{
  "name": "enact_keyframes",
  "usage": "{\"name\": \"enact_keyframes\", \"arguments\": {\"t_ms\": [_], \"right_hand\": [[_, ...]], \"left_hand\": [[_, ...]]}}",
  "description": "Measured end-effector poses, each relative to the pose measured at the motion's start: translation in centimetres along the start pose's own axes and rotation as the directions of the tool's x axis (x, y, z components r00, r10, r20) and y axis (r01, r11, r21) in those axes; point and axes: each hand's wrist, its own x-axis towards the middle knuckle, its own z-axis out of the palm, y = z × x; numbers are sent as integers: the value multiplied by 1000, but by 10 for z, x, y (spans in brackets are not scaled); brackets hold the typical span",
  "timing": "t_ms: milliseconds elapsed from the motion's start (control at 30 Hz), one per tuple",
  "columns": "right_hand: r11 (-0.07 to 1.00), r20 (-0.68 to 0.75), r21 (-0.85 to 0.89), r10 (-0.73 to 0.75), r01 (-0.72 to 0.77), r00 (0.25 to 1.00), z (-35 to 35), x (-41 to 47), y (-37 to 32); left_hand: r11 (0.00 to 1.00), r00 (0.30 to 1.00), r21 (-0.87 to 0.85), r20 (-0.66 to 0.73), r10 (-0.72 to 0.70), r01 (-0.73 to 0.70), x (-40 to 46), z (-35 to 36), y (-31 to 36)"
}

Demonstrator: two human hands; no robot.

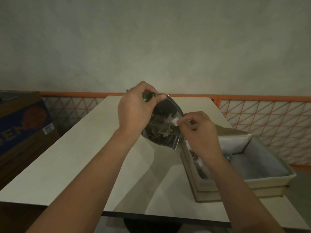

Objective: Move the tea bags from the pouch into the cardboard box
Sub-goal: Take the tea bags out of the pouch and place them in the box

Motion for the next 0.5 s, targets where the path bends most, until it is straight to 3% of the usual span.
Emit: {"name": "enact_keyframes", "arguments": {"t_ms": [133, 200, 300, 433, 500], "right_hand": [[933, -28, 331, 159, -141, 987, -28, 4, 2], [896, -57, 416, 194, -153, 979, -42, 6, 7], [915, -92, 373, 200, -153, 975, -60, 5, 21], [918, 15, 321, 242, -234, 970, -65, -5, 39], [940, 47, 215, 261, -265, 964, -65, -11, 47]], "left_hand": [[999, 999, -24, -5, -42, 42, 4, 9, 8], [998, 999, -35, -24, -48, 47, 7, 12, 11], [997, 997, -59, -50, -51, 48, 10, 15, 13], [998, 999, -55, -29, -41, 39, 8, 18, 14], [998, 1000, -51, 3, -31, 31, 4, 20, 12]]}}
